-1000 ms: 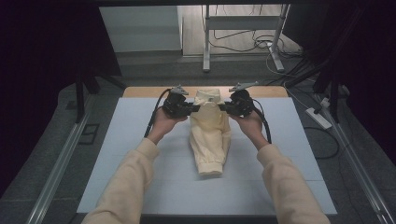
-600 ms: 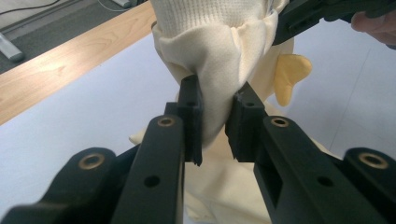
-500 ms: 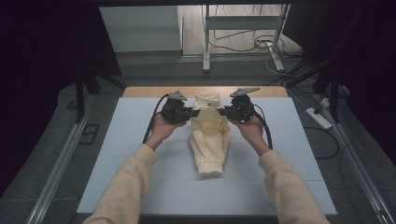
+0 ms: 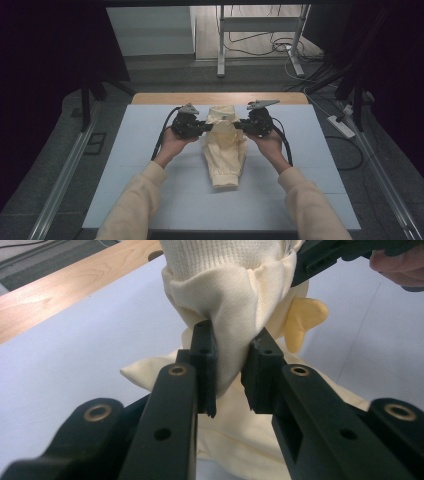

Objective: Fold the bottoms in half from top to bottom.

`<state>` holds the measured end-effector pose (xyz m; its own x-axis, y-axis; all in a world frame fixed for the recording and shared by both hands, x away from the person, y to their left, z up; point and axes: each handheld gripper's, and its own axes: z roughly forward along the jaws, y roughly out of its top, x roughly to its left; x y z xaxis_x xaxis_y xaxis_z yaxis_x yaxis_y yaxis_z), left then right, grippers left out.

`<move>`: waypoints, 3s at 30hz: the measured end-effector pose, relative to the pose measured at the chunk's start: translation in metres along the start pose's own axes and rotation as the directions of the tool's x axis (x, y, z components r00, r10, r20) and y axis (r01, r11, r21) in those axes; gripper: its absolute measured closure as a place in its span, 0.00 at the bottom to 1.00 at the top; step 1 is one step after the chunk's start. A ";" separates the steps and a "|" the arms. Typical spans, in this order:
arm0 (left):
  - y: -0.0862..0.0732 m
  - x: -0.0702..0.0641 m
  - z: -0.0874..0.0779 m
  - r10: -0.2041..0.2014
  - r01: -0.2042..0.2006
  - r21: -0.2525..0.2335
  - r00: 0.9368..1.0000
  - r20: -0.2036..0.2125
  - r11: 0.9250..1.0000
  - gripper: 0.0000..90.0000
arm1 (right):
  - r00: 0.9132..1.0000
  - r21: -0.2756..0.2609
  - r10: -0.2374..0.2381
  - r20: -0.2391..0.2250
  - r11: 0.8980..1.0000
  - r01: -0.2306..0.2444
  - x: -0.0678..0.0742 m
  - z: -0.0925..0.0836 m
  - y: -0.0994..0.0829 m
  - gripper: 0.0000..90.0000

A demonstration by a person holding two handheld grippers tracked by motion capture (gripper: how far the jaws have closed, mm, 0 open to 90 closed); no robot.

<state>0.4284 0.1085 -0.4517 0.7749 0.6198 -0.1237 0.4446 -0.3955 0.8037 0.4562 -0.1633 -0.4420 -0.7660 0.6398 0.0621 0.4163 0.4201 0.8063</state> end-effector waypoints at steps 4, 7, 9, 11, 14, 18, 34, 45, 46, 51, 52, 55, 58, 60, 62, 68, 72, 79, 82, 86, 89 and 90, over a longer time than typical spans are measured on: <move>-0.003 -0.004 -0.001 0.005 -0.005 -0.002 1.000 0.005 1.000 0.85 | 1.000 0.004 -0.008 -0.004 1.000 0.008 0.003 -0.002 -0.003 0.87; -0.005 -0.008 -0.002 0.010 -0.010 0.000 1.000 0.007 1.000 0.85 | 1.000 0.005 -0.016 -0.009 1.000 0.016 0.005 -0.004 -0.005 0.87; -0.006 -0.010 -0.003 0.011 -0.011 0.002 1.000 0.008 1.000 0.85 | 1.000 0.006 -0.015 -0.012 1.000 0.015 0.006 -0.005 -0.007 0.87; -0.008 -0.013 -0.003 0.013 -0.013 0.005 1.000 0.010 1.000 0.85 | 1.000 0.005 -0.015 -0.014 1.000 0.015 0.007 -0.006 -0.009 0.87; -0.012 -0.016 -0.004 0.014 -0.014 0.007 1.000 0.013 1.000 0.85 | 1.000 0.007 -0.017 -0.019 1.000 0.017 0.009 -0.007 -0.013 0.87; -0.018 -0.020 -0.004 0.013 -0.013 0.008 1.000 0.015 1.000 0.85 | 0.999 0.011 -0.024 -0.021 1.000 0.025 0.012 -0.008 -0.016 0.87; -0.033 -0.037 -0.004 0.025 -0.026 0.031 0.999 0.032 0.999 0.84 | 0.999 0.019 -0.037 -0.039 0.999 0.038 0.024 -0.013 -0.035 0.87; -0.044 -0.044 -0.003 0.036 -0.038 0.059 0.998 0.043 0.998 0.83 | 0.998 0.029 -0.040 -0.054 0.999 0.041 0.030 -0.015 -0.050 0.87; -0.045 -0.044 -0.003 0.035 -0.037 0.061 0.998 0.043 0.997 0.83 | 0.998 0.030 -0.040 -0.056 0.999 0.042 0.031 -0.015 -0.051 0.87; -0.052 -0.049 -0.004 0.033 -0.037 0.069 0.998 0.053 0.997 0.81 | 0.997 0.041 -0.039 -0.070 0.998 0.042 0.036 -0.017 -0.059 0.86; -0.053 -0.050 -0.004 0.032 -0.036 0.071 0.998 0.056 0.997 0.81 | 0.997 0.040 -0.042 -0.072 0.998 0.045 0.037 -0.017 -0.061 0.86; -0.057 -0.052 -0.004 0.032 -0.037 0.077 0.998 0.059 0.996 0.80 | 0.996 0.045 -0.043 -0.078 0.998 0.046 0.040 -0.019 -0.067 0.85; -0.060 -0.055 -0.003 0.035 -0.041 0.085 0.997 0.064 0.996 0.79 | 0.996 0.054 -0.044 -0.080 0.997 0.049 0.043 -0.020 -0.071 0.84; -0.062 -0.056 -0.003 0.036 -0.042 0.091 0.997 0.068 0.995 0.77 | 0.996 0.058 -0.044 -0.080 0.997 0.049 0.044 -0.020 -0.074 0.83; -0.063 -0.056 -0.002 0.034 -0.040 0.094 0.997 0.070 0.995 0.77 | 0.996 0.063 -0.047 -0.081 0.997 0.052 0.044 -0.020 -0.076 0.81; -0.066 -0.057 -0.001 0.030 -0.036 0.091 0.997 0.075 0.995 0.72 | 0.996 0.065 -0.045 -0.082 0.997 0.050 0.046 -0.021 -0.080 0.78; -0.067 -0.058 -0.001 0.037 -0.044 0.096 0.996 0.078 0.994 0.68 | 0.995 0.067 -0.046 -0.083 0.996 0.052 0.048 -0.022 -0.084 0.75; -0.070 -0.062 0.001 0.044 -0.051 0.099 0.997 0.071 0.994 0.58 | 0.995 0.074 -0.040 -0.086 0.996 0.046 0.051 -0.028 -0.089 0.67; -0.070 -0.062 0.001 0.040 -0.047 0.099 0.997 0.073 0.994 0.55 | 0.996 0.072 -0.033 -0.084 0.997 0.039 0.051 -0.028 -0.089 0.65; -0.070 -0.062 -0.001 0.039 -0.047 0.105 0.996 0.080 0.993 0.48 | 0.996 0.077 -0.033 -0.086 0.996 0.040 0.052 -0.028 -0.089 0.61; -0.069 -0.063 -0.007 0.029 -0.037 0.106 0.997 0.075 0.994 0.41 | 0.996 0.076 -0.021 -0.089 0.997 0.028 0.053 -0.031 -0.089 0.58; -0.069 -0.063 -0.009 0.023 -0.030 0.104 0.997 0.071 0.994 0.38 | 0.996 0.076 -0.017 -0.089 0.997 0.024 0.053 -0.034 -0.089 0.56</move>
<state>0.3444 0.1031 -0.4941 0.8148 0.5609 -0.1463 0.4652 -0.4822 0.7424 0.3615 -0.1884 -0.4911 -0.8137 0.5725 0.1006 0.4338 0.4829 0.7607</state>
